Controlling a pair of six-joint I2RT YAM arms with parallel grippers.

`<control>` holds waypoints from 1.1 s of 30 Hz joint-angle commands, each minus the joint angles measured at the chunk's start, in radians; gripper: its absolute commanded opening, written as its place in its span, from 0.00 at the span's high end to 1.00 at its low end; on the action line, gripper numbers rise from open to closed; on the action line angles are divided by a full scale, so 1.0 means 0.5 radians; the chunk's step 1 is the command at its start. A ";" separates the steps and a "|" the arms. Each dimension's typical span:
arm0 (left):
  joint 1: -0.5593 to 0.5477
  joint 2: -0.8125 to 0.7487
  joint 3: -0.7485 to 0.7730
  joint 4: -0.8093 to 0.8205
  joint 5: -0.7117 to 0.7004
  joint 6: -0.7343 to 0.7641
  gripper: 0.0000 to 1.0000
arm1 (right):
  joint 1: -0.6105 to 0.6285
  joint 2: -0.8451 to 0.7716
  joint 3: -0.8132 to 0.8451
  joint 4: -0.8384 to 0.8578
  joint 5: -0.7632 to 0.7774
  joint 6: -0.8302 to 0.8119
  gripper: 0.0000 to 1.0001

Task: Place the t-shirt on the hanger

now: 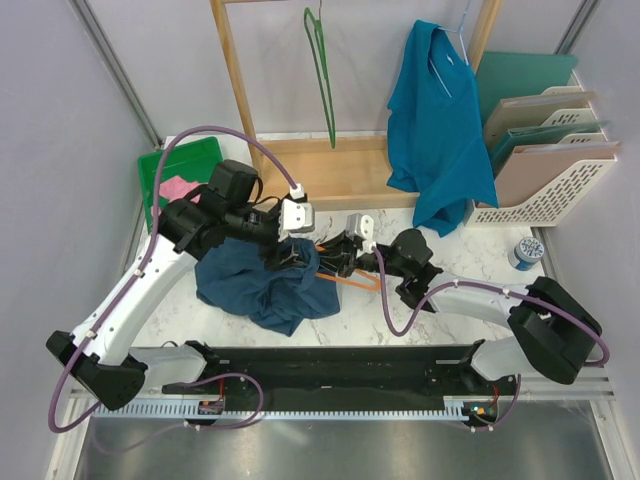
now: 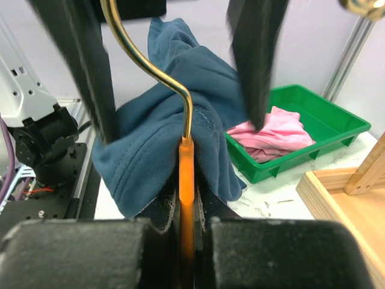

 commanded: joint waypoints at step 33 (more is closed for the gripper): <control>0.532 -0.147 -0.096 0.513 0.225 -0.607 0.98 | -0.839 -0.968 -0.319 -1.105 -0.112 0.760 0.24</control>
